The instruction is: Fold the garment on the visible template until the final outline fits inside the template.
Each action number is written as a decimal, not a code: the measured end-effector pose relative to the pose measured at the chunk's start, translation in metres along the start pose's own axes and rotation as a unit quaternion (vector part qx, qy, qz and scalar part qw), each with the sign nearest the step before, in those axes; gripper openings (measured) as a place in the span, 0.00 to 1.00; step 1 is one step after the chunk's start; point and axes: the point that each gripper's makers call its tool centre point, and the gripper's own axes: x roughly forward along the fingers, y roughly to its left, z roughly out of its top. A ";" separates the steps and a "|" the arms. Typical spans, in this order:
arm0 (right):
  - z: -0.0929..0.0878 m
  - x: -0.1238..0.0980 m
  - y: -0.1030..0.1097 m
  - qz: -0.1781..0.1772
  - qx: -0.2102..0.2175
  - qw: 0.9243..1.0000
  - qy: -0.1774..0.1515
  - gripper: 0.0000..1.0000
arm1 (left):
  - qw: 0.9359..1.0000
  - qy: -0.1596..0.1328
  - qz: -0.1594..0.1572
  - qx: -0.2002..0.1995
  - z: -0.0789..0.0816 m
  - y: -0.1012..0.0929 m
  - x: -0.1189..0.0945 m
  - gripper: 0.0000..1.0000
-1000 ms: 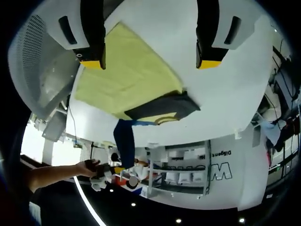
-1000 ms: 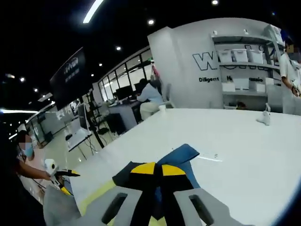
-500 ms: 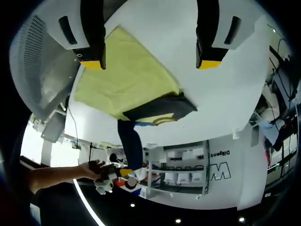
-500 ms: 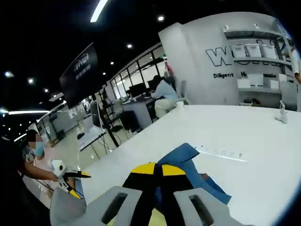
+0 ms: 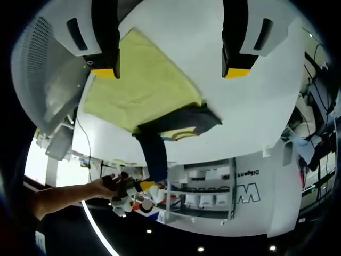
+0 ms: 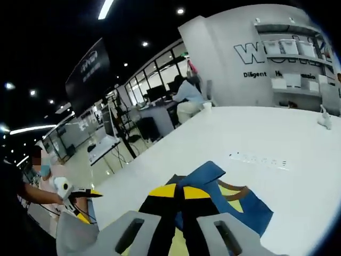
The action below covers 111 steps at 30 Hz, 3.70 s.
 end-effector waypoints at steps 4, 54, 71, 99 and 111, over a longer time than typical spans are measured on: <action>-0.006 0.015 -0.004 -0.014 0.012 1.000 0.003 0.00 | 1.000 0.000 0.002 0.001 0.000 0.002 -0.001 0.75; -0.066 0.104 0.005 -0.018 0.167 0.985 0.037 0.00 | 0.999 0.000 0.042 -0.033 -0.016 0.026 -0.017 0.75; -0.049 0.086 -0.009 -0.013 0.151 0.988 0.005 0.19 | 0.999 -0.003 0.040 -0.036 -0.015 0.026 -0.014 0.75; -0.053 0.032 -0.072 -0.093 0.020 0.995 0.031 0.61 | 0.999 0.000 0.026 -0.026 -0.008 0.022 -0.005 0.75; -0.061 -0.003 -0.090 -0.114 0.001 0.993 0.034 0.61 | 1.000 0.005 0.013 -0.017 -0.003 0.019 0.003 0.75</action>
